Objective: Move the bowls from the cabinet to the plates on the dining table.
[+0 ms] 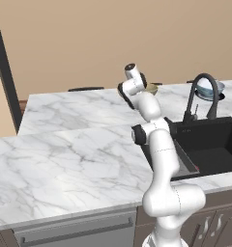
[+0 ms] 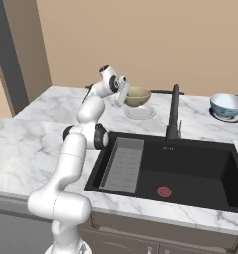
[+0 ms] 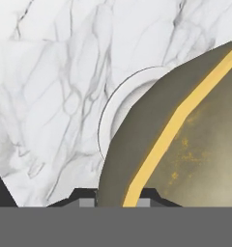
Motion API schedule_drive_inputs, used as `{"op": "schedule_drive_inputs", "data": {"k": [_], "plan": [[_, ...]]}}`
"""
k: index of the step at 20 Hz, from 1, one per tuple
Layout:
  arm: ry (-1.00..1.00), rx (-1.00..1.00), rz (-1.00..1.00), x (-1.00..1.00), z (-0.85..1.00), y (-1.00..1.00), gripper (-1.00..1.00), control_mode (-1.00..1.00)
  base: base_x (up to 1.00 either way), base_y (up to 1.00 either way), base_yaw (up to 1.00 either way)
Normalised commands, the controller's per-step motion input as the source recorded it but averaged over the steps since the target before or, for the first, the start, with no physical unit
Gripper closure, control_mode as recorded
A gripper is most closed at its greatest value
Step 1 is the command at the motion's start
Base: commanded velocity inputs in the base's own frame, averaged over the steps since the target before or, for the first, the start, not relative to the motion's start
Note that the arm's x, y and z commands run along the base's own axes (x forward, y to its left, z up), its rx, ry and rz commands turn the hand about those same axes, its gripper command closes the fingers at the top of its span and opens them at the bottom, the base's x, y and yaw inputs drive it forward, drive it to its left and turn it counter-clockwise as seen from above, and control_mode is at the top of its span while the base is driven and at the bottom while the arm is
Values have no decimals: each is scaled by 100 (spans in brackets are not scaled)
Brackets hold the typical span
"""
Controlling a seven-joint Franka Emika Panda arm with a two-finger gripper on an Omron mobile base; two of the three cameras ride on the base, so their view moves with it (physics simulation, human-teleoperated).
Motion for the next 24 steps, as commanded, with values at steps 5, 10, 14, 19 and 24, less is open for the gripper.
{"op": "schedule_drive_inputs", "data": {"k": [5,10,14,19,24], "plan": [[1,0,0,38,-11,-13,100,-100,0,0,0],[6,0,0,32,-8,-10,100,-100,0,0,0],[8,0,-1,28,-3,-9,100,-100,0,0,0],[7,0,-1,30,-1,-6,100,-100,0,0,0],[9,0,-3,26,0,0,100,-100,0,0,0]]}}
